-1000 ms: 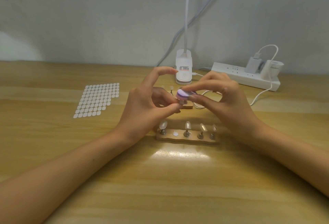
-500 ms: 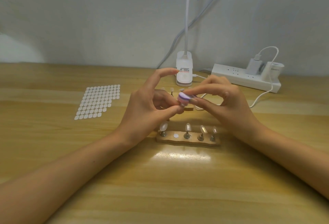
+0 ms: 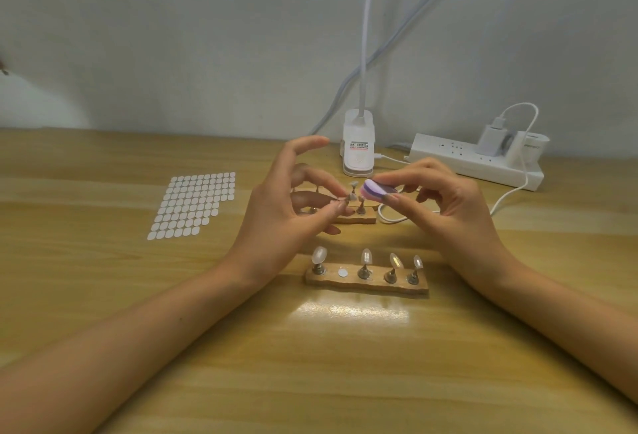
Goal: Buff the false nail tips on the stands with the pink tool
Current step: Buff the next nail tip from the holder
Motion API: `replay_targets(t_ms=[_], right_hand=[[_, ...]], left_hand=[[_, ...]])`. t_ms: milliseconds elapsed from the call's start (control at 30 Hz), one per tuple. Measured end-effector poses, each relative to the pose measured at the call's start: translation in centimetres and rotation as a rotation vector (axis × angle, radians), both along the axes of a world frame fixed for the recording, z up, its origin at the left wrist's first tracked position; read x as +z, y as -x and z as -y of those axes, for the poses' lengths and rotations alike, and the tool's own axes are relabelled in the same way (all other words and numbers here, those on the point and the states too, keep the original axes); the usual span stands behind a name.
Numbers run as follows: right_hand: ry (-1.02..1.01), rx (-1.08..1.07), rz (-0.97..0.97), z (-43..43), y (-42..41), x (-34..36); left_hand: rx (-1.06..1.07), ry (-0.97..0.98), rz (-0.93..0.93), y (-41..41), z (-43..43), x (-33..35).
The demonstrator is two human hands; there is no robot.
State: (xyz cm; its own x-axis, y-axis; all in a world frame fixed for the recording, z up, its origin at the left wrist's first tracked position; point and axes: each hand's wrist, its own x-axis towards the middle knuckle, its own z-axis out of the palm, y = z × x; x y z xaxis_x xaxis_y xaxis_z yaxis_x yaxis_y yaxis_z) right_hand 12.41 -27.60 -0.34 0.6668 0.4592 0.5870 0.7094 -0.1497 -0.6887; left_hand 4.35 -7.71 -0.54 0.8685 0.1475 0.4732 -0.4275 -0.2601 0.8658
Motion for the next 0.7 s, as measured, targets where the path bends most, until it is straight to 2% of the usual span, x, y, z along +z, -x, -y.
replay_targets(t_ms=[333, 500, 700], right_hand=[[0.050, 0.035, 0.210, -0.23, 0.30, 0.22], [0.053, 0.035, 0.225, -0.23, 0.37, 0.29], [0.074, 0.050, 0.253, -0.38, 0.08, 0.19]], left_hand=[[-0.069, 0.046, -0.045, 0.18, 0.01, 0.23], [-0.119, 0.055, -0.055, 0.10, 0.03, 0.24], [-0.062, -0.002, -0.039, 0.16, -0.07, 0.11]])
